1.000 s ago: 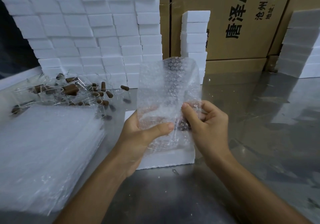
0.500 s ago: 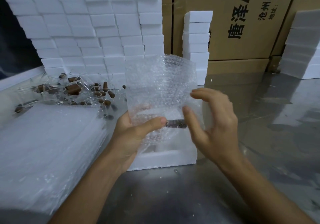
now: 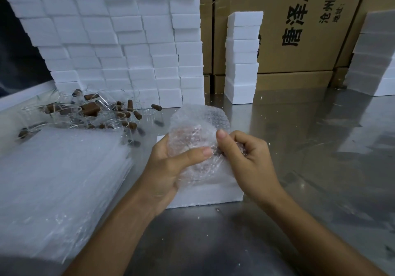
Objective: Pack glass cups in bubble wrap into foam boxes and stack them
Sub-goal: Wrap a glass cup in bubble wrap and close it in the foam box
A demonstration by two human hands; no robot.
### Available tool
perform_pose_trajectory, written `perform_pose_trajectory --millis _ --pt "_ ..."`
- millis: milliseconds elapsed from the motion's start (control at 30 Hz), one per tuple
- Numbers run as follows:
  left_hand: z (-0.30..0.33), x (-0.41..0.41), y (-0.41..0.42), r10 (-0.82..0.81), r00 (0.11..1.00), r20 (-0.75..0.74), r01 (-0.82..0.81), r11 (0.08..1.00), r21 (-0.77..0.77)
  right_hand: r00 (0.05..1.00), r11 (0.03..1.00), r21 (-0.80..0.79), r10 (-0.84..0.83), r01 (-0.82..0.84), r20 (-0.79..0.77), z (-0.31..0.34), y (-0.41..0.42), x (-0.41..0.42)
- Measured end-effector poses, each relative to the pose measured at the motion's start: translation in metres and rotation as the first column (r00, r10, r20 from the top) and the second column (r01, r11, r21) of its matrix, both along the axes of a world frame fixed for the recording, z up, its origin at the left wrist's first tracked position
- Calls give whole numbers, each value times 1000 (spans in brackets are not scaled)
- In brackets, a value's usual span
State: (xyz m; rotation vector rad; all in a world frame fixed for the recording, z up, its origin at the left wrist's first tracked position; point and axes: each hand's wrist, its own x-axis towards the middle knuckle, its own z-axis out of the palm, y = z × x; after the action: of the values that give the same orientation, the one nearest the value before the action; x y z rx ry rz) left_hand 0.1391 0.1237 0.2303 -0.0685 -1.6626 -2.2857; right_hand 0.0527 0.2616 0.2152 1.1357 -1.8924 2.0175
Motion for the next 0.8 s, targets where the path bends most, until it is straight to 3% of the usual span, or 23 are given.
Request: perform_pose_trajectory --millis 167,333,500,700,800 --pt "4 3 0 -36 999 8 36 999 -5 998 998 -58 -34 37 51 -2 2 -8" --pt "10 4 -12 126 990 65 -119 988 -99 999 999 22 -38 39 -33 -1 7 -11" --pt "15 7 -24 233 972 -9 -228 945 -234 992 995 73 -67 75 -103 1 9 -10" --pt "22 11 -28 58 996 -67 -55 997 48 982 989 18 -145 149 -122 3 10 -13" --pt "23 12 -23 37 996 -82 -28 994 104 977 985 -25 -172 170 -125 4 9 -11"
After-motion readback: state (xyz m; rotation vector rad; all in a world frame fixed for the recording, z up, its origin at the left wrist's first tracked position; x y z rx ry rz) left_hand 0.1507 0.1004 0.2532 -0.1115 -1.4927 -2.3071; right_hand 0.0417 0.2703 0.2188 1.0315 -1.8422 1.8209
